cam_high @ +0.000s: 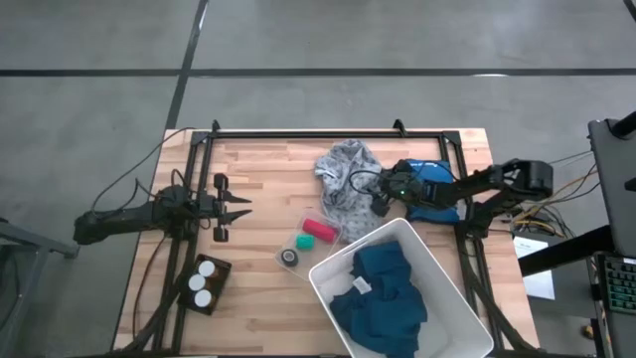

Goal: Pick & Place Medicine items
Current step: Put the gray patient gown into the white bin

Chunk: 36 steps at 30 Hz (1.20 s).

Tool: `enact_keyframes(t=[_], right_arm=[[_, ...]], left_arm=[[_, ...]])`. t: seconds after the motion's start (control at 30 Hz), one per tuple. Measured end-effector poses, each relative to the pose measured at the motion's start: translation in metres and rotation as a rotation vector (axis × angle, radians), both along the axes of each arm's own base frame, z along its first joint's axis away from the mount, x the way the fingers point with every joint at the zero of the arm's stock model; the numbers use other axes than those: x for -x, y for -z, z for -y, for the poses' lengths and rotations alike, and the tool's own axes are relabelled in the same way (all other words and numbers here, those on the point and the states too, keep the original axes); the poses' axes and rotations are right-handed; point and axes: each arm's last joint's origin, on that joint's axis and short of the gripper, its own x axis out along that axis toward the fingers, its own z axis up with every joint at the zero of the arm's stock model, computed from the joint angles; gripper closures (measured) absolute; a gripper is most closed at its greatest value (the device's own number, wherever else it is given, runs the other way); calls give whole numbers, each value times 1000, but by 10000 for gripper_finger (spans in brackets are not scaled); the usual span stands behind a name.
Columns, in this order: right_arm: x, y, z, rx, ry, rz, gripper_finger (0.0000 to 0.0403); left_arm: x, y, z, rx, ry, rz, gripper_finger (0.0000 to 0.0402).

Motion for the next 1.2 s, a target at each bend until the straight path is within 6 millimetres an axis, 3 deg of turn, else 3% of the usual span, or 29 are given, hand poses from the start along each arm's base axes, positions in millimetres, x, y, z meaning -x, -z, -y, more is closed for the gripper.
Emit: enact_keyframes(t=[0.47,0.6,0.9,1.2], right_arm=[[5,-10,-1,31,14,8,35],[5,-7,-1,1,39,16,52],[6,-5,-1,-11,47,15,145],[6,-5,0,-10,51,10,290]], left_arm=[[0,0,0,0,0,0,284],[0,0,0,0,0,0,284],[0,0,0,0,0,0,284],[0,0,0,0,0,0,284]])
